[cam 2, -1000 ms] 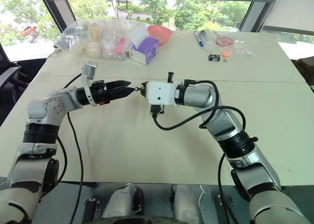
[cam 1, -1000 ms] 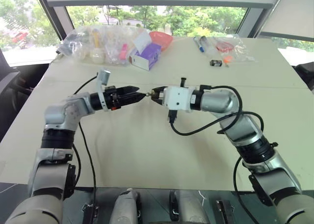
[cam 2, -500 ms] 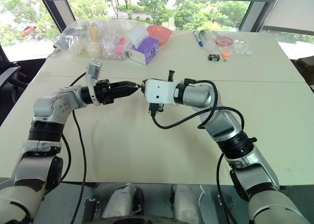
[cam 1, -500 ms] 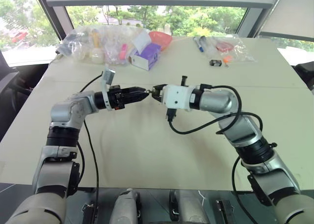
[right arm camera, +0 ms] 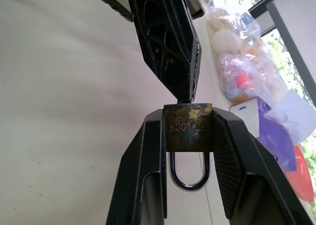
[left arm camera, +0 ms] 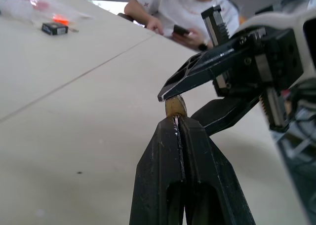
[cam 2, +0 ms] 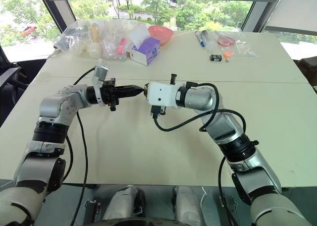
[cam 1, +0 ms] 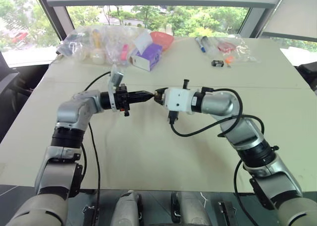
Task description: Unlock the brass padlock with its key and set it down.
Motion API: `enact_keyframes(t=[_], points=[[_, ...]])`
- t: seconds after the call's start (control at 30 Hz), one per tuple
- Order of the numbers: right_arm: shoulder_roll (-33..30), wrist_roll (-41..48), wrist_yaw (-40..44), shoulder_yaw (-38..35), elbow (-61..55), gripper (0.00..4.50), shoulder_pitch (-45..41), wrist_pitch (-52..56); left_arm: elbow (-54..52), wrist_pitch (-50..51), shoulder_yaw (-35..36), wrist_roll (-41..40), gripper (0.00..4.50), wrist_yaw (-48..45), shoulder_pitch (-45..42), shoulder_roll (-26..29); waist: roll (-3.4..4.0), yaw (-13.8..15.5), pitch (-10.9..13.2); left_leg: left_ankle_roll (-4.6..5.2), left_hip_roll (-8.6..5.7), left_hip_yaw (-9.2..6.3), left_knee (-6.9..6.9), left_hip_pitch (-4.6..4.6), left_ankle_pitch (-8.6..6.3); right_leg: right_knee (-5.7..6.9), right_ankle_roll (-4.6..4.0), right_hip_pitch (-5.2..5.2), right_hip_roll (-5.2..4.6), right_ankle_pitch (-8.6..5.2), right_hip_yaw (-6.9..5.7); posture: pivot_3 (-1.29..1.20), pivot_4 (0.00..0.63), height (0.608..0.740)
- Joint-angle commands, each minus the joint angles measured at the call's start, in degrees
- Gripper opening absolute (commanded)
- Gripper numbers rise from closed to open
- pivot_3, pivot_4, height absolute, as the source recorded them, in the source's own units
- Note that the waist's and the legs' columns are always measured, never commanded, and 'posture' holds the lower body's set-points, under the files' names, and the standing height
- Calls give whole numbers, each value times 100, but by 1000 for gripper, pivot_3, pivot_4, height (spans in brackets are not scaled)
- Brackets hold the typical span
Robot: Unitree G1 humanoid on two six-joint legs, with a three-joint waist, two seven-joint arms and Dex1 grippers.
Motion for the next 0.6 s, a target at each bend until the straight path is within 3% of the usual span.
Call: enact_keyframes(t=[0.03,0.23,0.3,0.4,0.5,0.57,0.6], points=[[51,62,14,-71,-318,664,-71,-117,-22,-1413,-220,799,39,174,-40,41,0,-2,0,0,0,0,0,0,0,0,0,0,0,0,0,0,150,734],[51,24,-35,-126,-275,664,-77,-132,287,-3228,-401,1536,39,119,-6,145,0,-9,0,0,0,2,-1,0,0,0,0,-1,1,0,0,0,150,734],[54,20,-43,-130,-271,664,-76,-137,330,-2681,-339,1322,39,-2,-89,187,0,-7,0,0,1,2,-2,0,0,0,0,-2,1,0,0,0,150,734],[74,3,-64,-133,-248,664,-81,-156,266,-619,-171,537,39,-298,-314,345,0,-5,0,1,1,2,-1,-1,0,0,0,-2,1,0,0,0,150,734],[105,-33,-95,-150,-223,664,-82,-194,100,757,-10,-156,1406,-622,-401,530,0,-37,0,2,1,-2,-2,-1,-1,0,2,-3,3,-1,0,0,150,734],[109,-50,-115,-164,-217,664,-80,-215,55,1017,244,-385,2389,-405,-416,443,0,-32,0,2,3,-6,-4,-2,-1,0,2,-4,3,-1,0,0,150,734],[109,-53,-122,-168,-217,664,-79,-218,43,1252,301,-465,2389,-314,-439,422,0,-20,0,2,3,-8,-4,-2,-1,0,2,-4,3,-1,0,0,150,734]])
